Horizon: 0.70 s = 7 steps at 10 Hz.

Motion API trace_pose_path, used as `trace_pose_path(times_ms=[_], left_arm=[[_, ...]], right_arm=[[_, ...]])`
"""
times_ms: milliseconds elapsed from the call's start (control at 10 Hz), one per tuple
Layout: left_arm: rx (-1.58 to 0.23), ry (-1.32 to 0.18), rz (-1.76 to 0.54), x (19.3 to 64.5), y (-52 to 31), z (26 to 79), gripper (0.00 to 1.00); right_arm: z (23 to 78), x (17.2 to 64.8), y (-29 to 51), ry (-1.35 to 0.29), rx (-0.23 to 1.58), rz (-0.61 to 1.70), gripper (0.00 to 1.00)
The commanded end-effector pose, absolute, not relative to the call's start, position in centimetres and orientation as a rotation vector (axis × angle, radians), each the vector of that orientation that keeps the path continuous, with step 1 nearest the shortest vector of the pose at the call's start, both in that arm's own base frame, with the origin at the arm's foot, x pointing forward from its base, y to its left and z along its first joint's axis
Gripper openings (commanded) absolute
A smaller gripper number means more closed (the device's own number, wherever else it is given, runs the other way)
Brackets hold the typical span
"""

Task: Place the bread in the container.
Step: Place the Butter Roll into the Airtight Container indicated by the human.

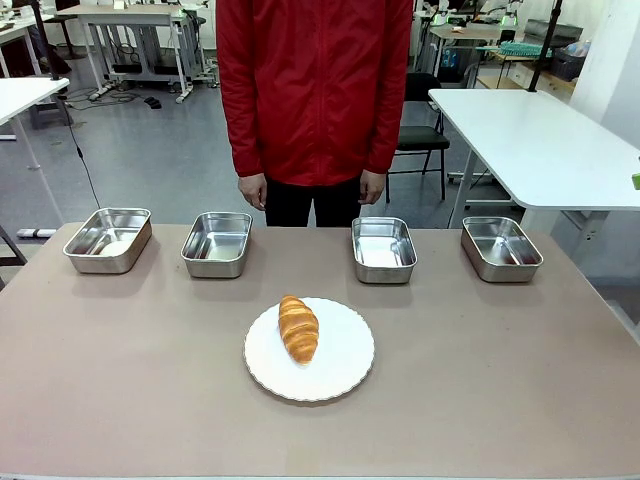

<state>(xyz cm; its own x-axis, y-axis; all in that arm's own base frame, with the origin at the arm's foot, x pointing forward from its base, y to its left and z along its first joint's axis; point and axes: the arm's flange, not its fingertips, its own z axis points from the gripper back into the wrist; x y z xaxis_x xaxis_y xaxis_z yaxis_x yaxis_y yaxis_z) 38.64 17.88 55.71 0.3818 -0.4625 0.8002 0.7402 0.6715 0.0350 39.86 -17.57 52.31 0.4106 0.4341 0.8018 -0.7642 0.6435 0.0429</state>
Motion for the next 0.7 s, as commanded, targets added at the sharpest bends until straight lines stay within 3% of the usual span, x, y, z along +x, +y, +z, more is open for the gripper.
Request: trace_pose_path(times_ms=[0, 600], left_arm=[[-0.358, -0.890, -0.786, 38.54, 17.97, 55.73, 1.00], [-0.358, -0.890, -0.786, 38.54, 17.97, 55.73, 1.00]], right_arm=[[52.20, 39.92, -17.45, -0.866, 0.447, 0.788, 1.00], [52.20, 39.92, -17.45, -0.866, 0.447, 0.788, 1.00]])
